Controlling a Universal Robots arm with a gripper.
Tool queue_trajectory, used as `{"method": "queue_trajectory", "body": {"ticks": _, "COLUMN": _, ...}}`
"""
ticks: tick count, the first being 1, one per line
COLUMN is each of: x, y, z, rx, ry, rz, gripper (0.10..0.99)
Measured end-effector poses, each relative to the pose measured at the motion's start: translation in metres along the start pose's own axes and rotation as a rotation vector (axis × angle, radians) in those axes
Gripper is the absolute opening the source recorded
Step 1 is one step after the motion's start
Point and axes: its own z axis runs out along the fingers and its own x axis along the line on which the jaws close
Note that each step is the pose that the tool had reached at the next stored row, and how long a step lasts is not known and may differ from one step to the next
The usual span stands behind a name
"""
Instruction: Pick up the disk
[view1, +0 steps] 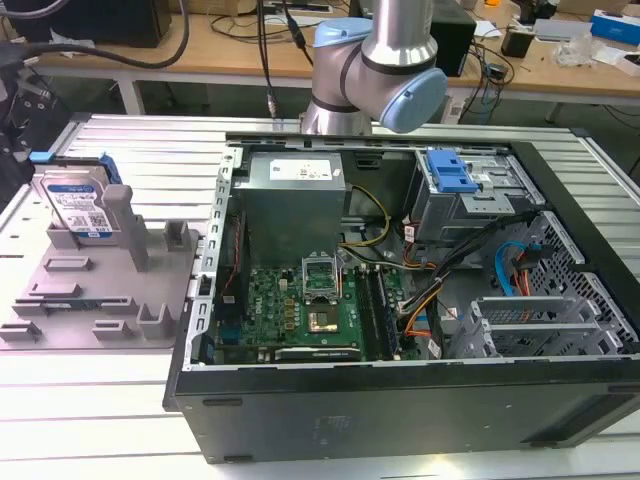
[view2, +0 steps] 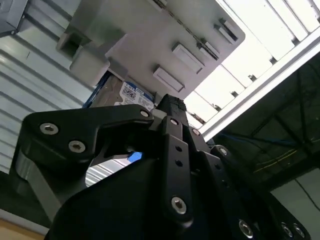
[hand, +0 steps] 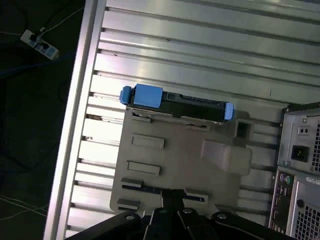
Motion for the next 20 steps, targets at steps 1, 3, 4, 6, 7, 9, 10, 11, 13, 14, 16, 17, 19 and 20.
{"method": "queue_trajectory", "body": {"ticks": 1, "x": 0.0000, "y": 0.0000, "z": 0.0001, "rx": 0.000, "ry": 0.0008, "rz": -0.024, "gripper": 0.106}}
{"method": "queue_trajectory", "body": {"ticks": 3, "x": 0.0000, "y": 0.0000, "z": 0.0000, "rx": 0.001, "ry": 0.0025, "rz": -0.065, "gripper": 0.106}}
{"method": "queue_trajectory", "body": {"ticks": 4, "x": 0.0000, "y": 0.0000, "z": 0.0000, "rx": 0.001, "ry": 0.0033, "rz": -0.086, "gripper": 0.106}}
{"method": "queue_trajectory", "body": {"ticks": 6, "x": 0.0000, "y": 0.0000, "z": 0.0000, "rx": 0.001, "ry": 0.0064, "rz": -0.168, "gripper": 0.106}}
{"method": "queue_trajectory", "body": {"ticks": 7, "x": 0.0000, "y": 0.0000, "z": 0.0000, "rx": 0.001, "ry": 0.0075, "rz": -0.196, "gripper": 0.169}}
{"method": "queue_trajectory", "body": {"ticks": 9, "x": 0.0000, "y": -0.0001, "z": 0.0000, "rx": 0.001, "ry": 0.0096, "rz": -0.253, "gripper": 0.357}}
{"method": "queue_trajectory", "body": {"ticks": 10, "x": 0.0000, "y": -0.0001, "z": 0.0000, "rx": 0.001, "ry": 0.0101, "rz": -0.266, "gripper": 0.357}}
{"method": "queue_trajectory", "body": {"ticks": 11, "x": 0.0000, "y": -0.0001, "z": 0.0000, "rx": 0.001, "ry": 0.0107, "rz": -0.281, "gripper": 0.416}}
{"method": "queue_trajectory", "body": {"ticks": 13, "x": 0.0000, "y": -0.0001, "z": 0.0001, "rx": 0.001, "ry": 0.0117, "rz": -0.307, "gripper": 0.478}}
{"method": "queue_trajectory", "body": {"ticks": 14, "x": 0.0000, "y": -0.0001, "z": 0.0002, "rx": 0.001, "ry": 0.0123, "rz": -0.322, "gripper": 0.541}}
{"method": "queue_trajectory", "body": {"ticks": 16, "x": 0.0000, "y": -0.0002, "z": 0.0001, "rx": 0.003, "ry": 0.0151, "rz": -0.373, "gripper": 0.541}}
{"method": "queue_trajectory", "body": {"ticks": 17, "x": 0.0000, "y": -0.0002, "z": 0.0002, "rx": 0.003, "ry": 0.0158, "rz": -0.390, "gripper": 0.541}}
{"method": "queue_trajectory", "body": {"ticks": 19, "x": 0.0000, "y": -0.0002, "z": 0.0002, "rx": 0.004, "ry": 0.0178, "rz": -0.438, "gripper": 0.541}}
{"method": "queue_trajectory", "body": {"ticks": 20, "x": 0.0000, "y": -0.0002, "z": 0.0002, "rx": 0.005, "ry": 0.0195, "rz": -0.467, "gripper": 0.541}}
